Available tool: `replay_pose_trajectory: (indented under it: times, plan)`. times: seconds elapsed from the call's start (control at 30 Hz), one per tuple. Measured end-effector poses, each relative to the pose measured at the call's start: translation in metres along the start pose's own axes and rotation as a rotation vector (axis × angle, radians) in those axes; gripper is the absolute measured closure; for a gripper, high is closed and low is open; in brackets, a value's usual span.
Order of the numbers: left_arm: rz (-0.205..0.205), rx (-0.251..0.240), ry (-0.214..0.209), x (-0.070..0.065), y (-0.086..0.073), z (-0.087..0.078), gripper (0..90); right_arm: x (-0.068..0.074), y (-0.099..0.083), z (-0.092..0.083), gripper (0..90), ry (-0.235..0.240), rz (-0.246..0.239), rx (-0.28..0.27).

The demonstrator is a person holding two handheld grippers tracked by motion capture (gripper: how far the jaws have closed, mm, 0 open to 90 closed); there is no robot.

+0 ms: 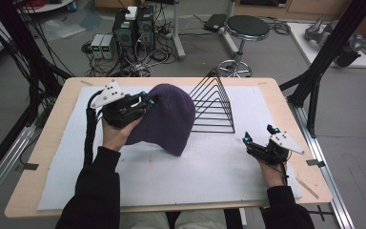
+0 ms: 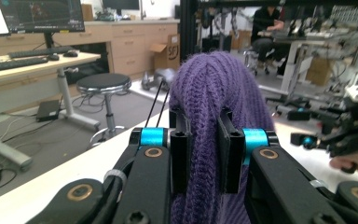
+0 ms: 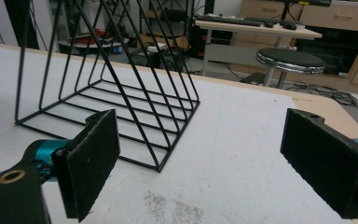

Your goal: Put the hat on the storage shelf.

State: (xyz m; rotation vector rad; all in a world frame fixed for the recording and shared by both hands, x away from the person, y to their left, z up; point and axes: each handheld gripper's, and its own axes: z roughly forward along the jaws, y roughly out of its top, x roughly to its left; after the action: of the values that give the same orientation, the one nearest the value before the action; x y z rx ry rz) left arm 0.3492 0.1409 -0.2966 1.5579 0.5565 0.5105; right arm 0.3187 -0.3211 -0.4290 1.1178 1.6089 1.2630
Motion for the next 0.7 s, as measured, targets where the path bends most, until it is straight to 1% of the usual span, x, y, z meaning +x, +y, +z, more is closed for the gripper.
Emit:
replay_pose_trajectory:
  times: [0.03,0.07,0.13,0.17,0.2,0.23,0.27,0.3,0.33,0.37,0.43,0.5,0.53,0.57,0.7]
  plan:
    - [0.001,-0.004,-0.002,-0.001,0.001,-0.001,78.4,0.001,0.001,0.0,11.0,0.018,0.012,-0.008]
    - [0.003,-0.013,0.001,-0.002,0.002,-0.001,78.4,0.001,0.001,0.0,11.0,0.018,0.012,-0.008]
    - [0.008,-0.019,0.0,-0.003,0.004,-0.002,78.4,0.003,0.005,-0.001,11.0,0.045,0.033,-0.017]
    - [0.007,-0.029,0.0,-0.005,0.006,-0.003,78.4,0.004,0.007,-0.001,11.0,0.065,0.044,-0.022]
    - [0.006,-0.036,-0.002,-0.006,0.007,-0.004,78.4,0.01,0.011,0.0,11.0,0.1,0.058,-0.037]
    - [0.01,-0.045,-0.002,-0.007,0.009,-0.005,78.4,0.013,0.014,0.001,11.0,0.114,0.055,-0.043]
    - [0.016,-0.056,-0.002,-0.009,0.011,-0.006,78.4,0.013,0.014,0.001,11.0,0.114,0.055,-0.043]
    - [0.017,-0.064,-0.005,-0.011,0.013,-0.007,78.4,0.021,0.019,0.002,11.0,0.153,0.057,-0.057]
    - [0.017,-0.076,-0.008,-0.012,0.016,-0.008,78.4,0.025,0.022,0.003,11.0,0.173,0.056,-0.062]
    - [0.02,-0.085,-0.01,-0.014,0.019,-0.01,78.4,0.025,0.022,0.003,11.0,0.173,0.056,-0.062]
    - [0.025,-0.106,-0.018,-0.017,0.025,-0.013,78.3,0.04,0.027,0.005,11.0,0.228,0.059,-0.075]
    - [0.031,-0.136,-0.019,-0.02,0.031,-0.016,78.2,0.049,0.03,0.006,11.0,0.259,0.048,-0.087]
    - [0.032,-0.153,-0.02,-0.022,0.034,-0.017,78.2,0.049,0.03,0.006,11.0,0.259,0.048,-0.087]
    - [0.035,-0.172,-0.02,-0.024,0.038,-0.019,78.2,0.058,0.034,0.005,11.0,0.302,0.053,-0.101]
    - [0.035,-0.216,-0.02,-0.028,0.049,-0.022,78.2,0.068,0.041,0.001,11.0,0.37,0.064,-0.144]
